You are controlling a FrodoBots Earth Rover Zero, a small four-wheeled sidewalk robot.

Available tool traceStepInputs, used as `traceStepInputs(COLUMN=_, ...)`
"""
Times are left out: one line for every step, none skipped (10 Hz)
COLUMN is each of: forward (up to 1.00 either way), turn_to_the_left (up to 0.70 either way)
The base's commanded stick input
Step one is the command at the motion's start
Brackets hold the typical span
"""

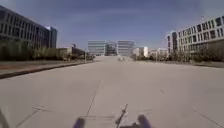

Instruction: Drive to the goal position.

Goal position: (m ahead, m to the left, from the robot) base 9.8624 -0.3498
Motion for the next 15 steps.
traceStepInputs(forward=0.7, turn_to_the_left=0.0)
traceStepInputs(forward=0.7, turn_to_the_left=0.0)
traceStepInputs(forward=0.7, turn_to_the_left=0.0)
traceStepInputs(forward=0.7, turn_to_the_left=0.0)
traceStepInputs(forward=0.7, turn_to_the_left=0.0)
traceStepInputs(forward=0.7, turn_to_the_left=0.0)
traceStepInputs(forward=0.7, turn_to_the_left=0.0)
traceStepInputs(forward=0.7, turn_to_the_left=0.0)
traceStepInputs(forward=0.7, turn_to_the_left=0.0)
traceStepInputs(forward=0.7, turn_to_the_left=0.0)
traceStepInputs(forward=0.7, turn_to_the_left=0.0)
traceStepInputs(forward=0.7, turn_to_the_left=0.0)
traceStepInputs(forward=0.7, turn_to_the_left=0.0)
traceStepInputs(forward=0.7, turn_to_the_left=0.0)
traceStepInputs(forward=0.7, turn_to_the_left=0.0)
